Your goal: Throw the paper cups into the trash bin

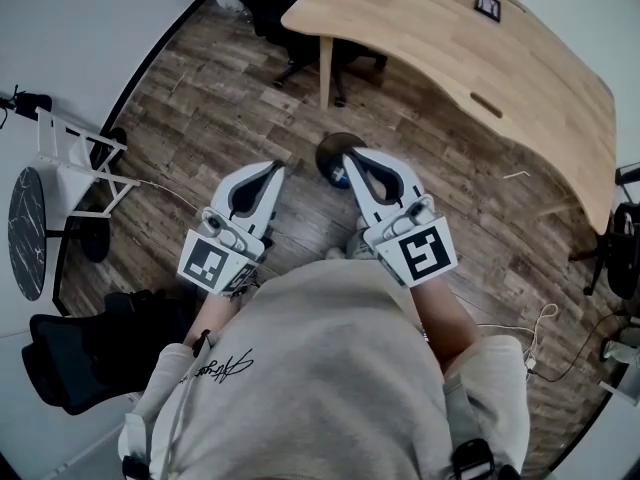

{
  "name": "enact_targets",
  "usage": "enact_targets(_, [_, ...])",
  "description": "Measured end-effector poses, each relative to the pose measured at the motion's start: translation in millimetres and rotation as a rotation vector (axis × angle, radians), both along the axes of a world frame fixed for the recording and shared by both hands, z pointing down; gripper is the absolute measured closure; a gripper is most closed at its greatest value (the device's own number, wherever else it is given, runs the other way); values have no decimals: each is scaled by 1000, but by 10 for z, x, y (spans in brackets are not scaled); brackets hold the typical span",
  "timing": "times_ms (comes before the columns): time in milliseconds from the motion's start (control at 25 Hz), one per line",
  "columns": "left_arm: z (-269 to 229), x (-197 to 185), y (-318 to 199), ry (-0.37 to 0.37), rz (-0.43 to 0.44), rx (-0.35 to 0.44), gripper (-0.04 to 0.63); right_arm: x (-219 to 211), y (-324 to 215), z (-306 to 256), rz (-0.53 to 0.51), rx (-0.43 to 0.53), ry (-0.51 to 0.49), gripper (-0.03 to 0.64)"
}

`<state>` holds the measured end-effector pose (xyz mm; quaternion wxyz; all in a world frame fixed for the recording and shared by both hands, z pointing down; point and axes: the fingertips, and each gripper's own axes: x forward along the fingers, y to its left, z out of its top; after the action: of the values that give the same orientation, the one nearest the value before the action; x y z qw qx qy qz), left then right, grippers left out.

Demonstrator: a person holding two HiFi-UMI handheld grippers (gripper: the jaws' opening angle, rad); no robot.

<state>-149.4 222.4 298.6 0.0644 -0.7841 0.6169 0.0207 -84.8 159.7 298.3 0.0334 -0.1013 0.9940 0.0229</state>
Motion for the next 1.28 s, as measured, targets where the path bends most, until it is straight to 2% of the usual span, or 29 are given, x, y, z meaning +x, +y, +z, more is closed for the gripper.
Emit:
enact_targets(560, [37, 68, -46, -21, 22, -10, 594, 24, -2, 49, 9, 21, 28, 608])
enact_targets(1280, [100, 92, -79, -2, 33, -10, 594, 61, -51, 141, 36, 12, 53, 609])
